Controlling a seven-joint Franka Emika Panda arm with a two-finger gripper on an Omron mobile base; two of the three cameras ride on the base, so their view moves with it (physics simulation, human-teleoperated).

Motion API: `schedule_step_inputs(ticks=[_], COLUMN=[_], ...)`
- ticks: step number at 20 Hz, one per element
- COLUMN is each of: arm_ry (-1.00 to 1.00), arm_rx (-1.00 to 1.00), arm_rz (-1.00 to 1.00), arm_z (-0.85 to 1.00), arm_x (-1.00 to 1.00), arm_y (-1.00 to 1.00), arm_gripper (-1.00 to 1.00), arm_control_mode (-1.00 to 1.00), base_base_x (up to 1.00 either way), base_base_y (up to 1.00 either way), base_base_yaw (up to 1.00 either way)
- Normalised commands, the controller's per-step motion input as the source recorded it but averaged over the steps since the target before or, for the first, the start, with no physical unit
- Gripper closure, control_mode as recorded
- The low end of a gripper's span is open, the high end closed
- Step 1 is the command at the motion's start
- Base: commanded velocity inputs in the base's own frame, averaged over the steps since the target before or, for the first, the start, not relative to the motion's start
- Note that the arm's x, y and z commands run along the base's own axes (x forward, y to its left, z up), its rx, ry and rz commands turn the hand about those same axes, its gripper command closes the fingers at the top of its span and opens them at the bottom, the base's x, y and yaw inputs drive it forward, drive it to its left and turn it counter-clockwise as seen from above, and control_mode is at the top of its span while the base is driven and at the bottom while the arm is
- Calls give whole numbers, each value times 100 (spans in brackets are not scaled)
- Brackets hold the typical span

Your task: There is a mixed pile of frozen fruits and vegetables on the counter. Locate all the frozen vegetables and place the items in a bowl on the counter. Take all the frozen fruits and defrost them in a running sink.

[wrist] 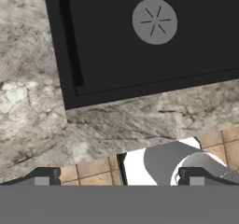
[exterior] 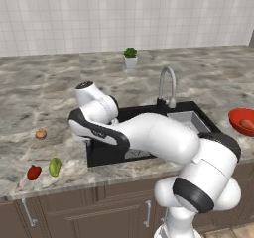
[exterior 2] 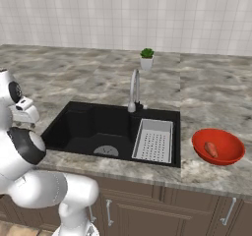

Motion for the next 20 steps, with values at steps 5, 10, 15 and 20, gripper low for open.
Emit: schedule_step_inputs(ticks=[5, 10, 15, 20], arm_ry=[10, 9, 12, 12], arm_rx=[4, 3, 1, 1], arm_rz=[9, 8, 9, 10], arm_z=[0, 0, 0, -1], arm_x=[0, -1, 0, -5], arm_y=[66, 66, 62, 58], arm_gripper=[-100, -100, -100, -100], arm_control_mode=[-100, -100, -100, -100], base_base_x=[0, 0, 0, 0], base_base_y=[0, 0, 0, 0], base_base_yaw=[0, 0, 0, 0])
